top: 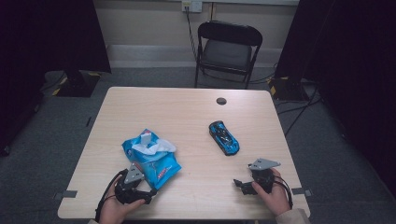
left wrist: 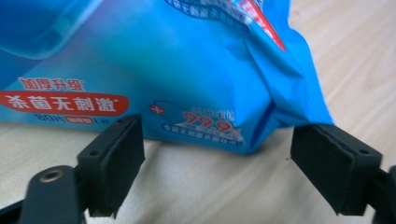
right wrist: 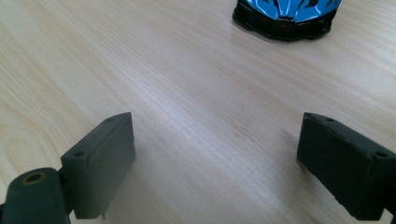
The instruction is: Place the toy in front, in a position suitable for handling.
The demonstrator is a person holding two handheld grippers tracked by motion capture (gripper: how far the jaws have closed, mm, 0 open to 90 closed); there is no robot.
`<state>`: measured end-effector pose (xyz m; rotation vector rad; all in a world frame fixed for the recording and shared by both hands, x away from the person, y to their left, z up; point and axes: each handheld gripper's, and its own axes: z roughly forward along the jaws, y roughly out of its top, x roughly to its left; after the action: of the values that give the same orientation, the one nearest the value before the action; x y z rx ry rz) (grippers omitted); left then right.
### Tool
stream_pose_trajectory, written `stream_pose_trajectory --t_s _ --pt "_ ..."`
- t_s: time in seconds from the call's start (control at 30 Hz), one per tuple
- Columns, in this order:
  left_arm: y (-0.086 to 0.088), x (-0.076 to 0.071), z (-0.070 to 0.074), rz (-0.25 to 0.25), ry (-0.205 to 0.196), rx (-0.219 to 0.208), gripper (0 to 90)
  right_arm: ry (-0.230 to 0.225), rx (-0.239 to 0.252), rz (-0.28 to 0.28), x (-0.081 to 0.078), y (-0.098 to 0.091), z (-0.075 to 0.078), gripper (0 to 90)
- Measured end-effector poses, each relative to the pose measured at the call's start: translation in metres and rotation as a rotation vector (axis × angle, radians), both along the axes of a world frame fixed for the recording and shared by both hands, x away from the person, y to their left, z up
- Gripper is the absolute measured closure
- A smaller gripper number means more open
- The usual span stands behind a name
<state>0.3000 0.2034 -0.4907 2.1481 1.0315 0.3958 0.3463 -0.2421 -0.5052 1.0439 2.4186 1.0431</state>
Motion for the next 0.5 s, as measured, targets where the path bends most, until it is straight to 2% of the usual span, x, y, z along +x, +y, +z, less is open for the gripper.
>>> stream_pose_trajectory --t_s 0.03,0.07,0.3,0.5 --pt "0.000 0.000 0.000 0.000 0.000 0.000 17.2 0.000 0.000 0.000 0.000 0.000 0.000 10.5" --pt "-0.003 0.001 0.000 0.006 -0.013 0.021 17.3 0.000 0.000 0.000 0.000 0.000 0.000 10.5" --pt "-0.011 0.008 -0.002 0.053 -0.006 0.023 15.2 0.000 0.000 0.000 0.000 0.000 0.000 10.5" --pt "-0.015 0.019 -0.001 0.091 -0.018 0.036 15.5 0.000 0.000 0.000 0.000 0.000 0.000 10.5"
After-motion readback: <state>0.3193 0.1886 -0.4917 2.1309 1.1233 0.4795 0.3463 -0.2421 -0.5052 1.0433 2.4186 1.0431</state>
